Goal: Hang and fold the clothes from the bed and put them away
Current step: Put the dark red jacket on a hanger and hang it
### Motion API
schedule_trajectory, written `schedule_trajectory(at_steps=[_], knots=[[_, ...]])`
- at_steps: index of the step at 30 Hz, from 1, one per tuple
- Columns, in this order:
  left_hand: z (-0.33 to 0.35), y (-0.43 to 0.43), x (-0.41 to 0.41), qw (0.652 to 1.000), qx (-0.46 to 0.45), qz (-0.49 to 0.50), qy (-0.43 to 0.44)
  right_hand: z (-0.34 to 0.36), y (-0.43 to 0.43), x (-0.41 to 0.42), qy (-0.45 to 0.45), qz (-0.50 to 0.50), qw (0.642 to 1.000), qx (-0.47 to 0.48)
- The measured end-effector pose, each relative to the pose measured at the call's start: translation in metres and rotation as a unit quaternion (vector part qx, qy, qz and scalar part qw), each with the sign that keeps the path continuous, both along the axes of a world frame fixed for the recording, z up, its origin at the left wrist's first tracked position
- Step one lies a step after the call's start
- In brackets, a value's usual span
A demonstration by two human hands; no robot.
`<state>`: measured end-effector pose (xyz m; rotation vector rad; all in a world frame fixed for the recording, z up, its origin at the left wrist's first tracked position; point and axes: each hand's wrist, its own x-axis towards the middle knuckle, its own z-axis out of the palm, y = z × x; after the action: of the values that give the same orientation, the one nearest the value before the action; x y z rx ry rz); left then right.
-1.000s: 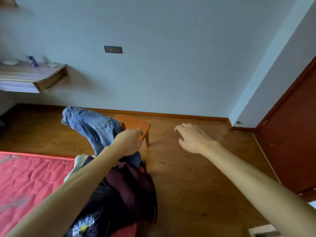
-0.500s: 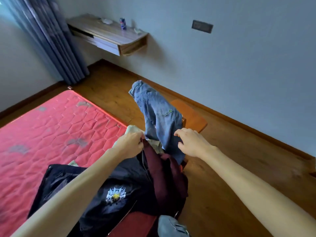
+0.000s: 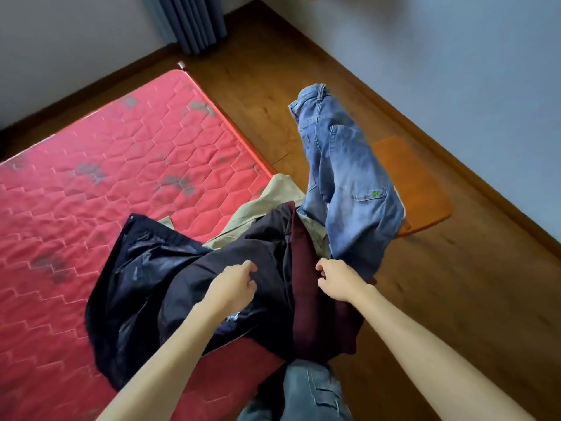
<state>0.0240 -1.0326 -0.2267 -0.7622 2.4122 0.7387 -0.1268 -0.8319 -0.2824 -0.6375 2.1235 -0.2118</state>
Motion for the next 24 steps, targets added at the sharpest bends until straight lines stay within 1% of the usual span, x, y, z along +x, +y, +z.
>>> schedule_trajectory(at_steps=[4, 5, 8, 10, 12, 13, 16, 17, 21, 24], knots=[[-0.038, 0.007, 0.005, 0.991, 0.063, 0.117, -0.01, -0.061, -0.015, -0.009, -0.045, -0.036, 0.998, 0.035], [-0.047, 0.008, 0.007, 0.989, 0.07, 0.132, -0.016, -0.075, -0.019, -0.012, -0.061, -0.049, 0.996, 0.049], [-0.071, 0.008, 0.01, 0.986, 0.071, 0.145, -0.049, -0.114, -0.029, -0.014, -0.119, -0.086, 0.983, 0.107], [-0.083, 0.006, 0.003, 0.981, 0.076, 0.167, -0.055, -0.138, -0.034, -0.011, -0.153, -0.106, 0.973, 0.139], [-0.091, 0.005, -0.008, 0.978, 0.08, 0.185, -0.053, -0.159, -0.039, -0.005, -0.162, -0.133, 0.967, 0.147], [-0.095, 0.005, -0.013, 0.978, 0.08, 0.184, -0.053, -0.166, -0.042, -0.001, -0.157, -0.161, 0.964, 0.142], [-0.106, 0.003, -0.016, 0.98, 0.081, 0.168, -0.063, -0.176, -0.05, 0.006, -0.094, -0.263, 0.953, 0.117], [-0.107, 0.002, -0.013, 0.981, 0.081, 0.164, -0.068, -0.175, -0.052, 0.009, -0.088, -0.281, 0.95, 0.106], [-0.099, -0.002, 0.002, 0.984, 0.075, 0.132, -0.093, -0.159, -0.059, 0.028, -0.157, -0.247, 0.955, 0.054], [-0.089, -0.008, 0.014, 0.983, 0.091, 0.135, -0.087, -0.123, -0.058, 0.048, -0.208, -0.206, 0.956, 0.03]])
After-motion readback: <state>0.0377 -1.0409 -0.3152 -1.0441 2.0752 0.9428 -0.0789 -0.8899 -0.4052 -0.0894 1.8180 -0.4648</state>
